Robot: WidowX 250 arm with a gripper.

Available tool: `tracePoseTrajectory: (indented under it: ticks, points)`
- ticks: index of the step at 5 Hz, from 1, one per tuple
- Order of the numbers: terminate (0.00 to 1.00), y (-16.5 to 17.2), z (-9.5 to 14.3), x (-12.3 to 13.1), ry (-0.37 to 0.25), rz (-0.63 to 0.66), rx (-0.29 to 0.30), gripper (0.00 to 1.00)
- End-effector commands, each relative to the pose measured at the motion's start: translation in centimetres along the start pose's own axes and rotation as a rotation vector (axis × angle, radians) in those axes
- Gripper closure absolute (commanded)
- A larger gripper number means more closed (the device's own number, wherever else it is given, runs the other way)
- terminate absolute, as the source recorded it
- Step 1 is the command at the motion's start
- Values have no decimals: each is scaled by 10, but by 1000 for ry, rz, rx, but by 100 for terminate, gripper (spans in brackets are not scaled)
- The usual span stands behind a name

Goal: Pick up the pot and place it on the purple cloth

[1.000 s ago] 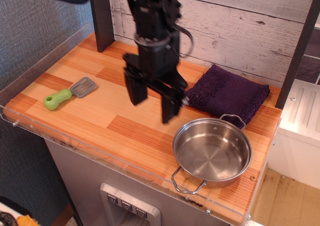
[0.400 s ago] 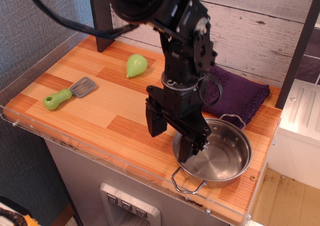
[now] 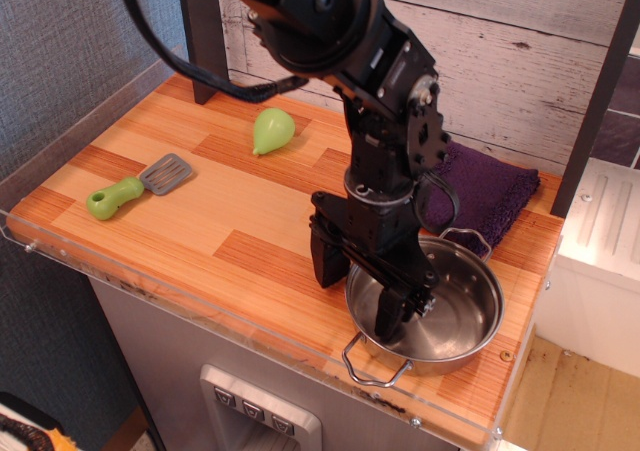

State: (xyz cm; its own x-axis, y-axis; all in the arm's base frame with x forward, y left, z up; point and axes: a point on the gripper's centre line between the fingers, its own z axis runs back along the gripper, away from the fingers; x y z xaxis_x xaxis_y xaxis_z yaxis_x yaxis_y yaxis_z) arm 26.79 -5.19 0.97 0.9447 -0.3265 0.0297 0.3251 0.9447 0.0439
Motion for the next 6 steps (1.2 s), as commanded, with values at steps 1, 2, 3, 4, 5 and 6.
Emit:
tracePoseTrajectory:
  ticks: [1, 2, 3, 4, 5, 6]
  points:
    - [0, 0, 14, 7, -80, 8, -23, 100]
    - [0, 2, 20, 7, -104, 24, -33, 100]
    - [0, 3, 22, 7, -112, 42, -46, 100]
    - [0, 5, 28, 8, -131, 73, -62, 100]
    - [0, 7, 41, 14, -159, 94, -103, 100]
    - [0, 11, 59, 26, -187, 130, -158, 100]
